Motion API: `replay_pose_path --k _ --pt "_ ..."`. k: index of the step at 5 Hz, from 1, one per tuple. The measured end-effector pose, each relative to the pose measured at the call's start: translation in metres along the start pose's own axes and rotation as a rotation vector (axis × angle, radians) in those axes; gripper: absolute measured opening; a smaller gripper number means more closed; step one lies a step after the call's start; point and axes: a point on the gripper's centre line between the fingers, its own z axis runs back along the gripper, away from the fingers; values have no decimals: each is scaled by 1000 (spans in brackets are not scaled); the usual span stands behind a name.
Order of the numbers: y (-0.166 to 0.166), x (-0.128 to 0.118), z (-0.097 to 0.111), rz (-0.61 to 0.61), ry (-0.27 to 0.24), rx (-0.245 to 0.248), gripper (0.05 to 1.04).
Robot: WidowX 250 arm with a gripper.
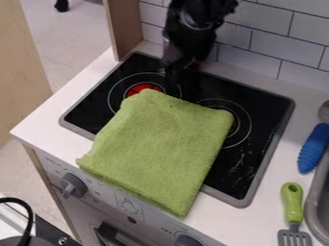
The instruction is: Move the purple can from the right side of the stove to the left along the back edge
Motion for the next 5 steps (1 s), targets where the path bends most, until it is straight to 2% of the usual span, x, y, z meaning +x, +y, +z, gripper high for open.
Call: replay_pose_path --k 1,2,3,4,5 --pt "3 10 8 -20 43 -23 997" --pt "6 6 21 -130 145 -61 997" --pt "15 -4 36 -260 210 -104 997" --pt "26 -6 48 -339 222 -128 997" --pt "36 -1 50 -424 199 -122 997"
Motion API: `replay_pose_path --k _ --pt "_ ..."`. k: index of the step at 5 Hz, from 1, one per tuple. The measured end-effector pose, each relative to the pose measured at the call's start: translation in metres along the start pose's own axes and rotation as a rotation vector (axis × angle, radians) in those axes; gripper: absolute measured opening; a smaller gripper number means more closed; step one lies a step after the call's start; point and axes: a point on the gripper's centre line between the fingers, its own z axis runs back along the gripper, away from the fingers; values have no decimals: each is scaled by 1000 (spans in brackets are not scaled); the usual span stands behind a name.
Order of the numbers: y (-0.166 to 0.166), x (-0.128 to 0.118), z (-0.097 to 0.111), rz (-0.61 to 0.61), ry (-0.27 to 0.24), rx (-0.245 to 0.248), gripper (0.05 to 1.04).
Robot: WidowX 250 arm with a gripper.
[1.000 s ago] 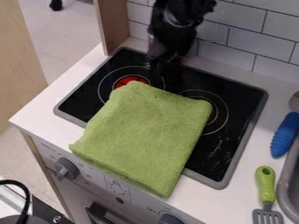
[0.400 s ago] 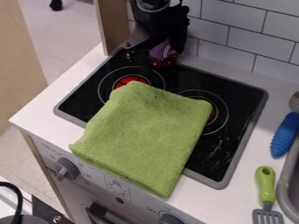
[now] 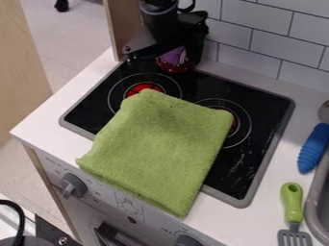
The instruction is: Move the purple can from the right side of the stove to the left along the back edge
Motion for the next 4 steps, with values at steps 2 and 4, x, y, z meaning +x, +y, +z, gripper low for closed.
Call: replay_pose_path --k 2,4 --pt "26 8 -4 -260 -46 8 997" --pt "63 8 -2 -419 -17 -27 997"
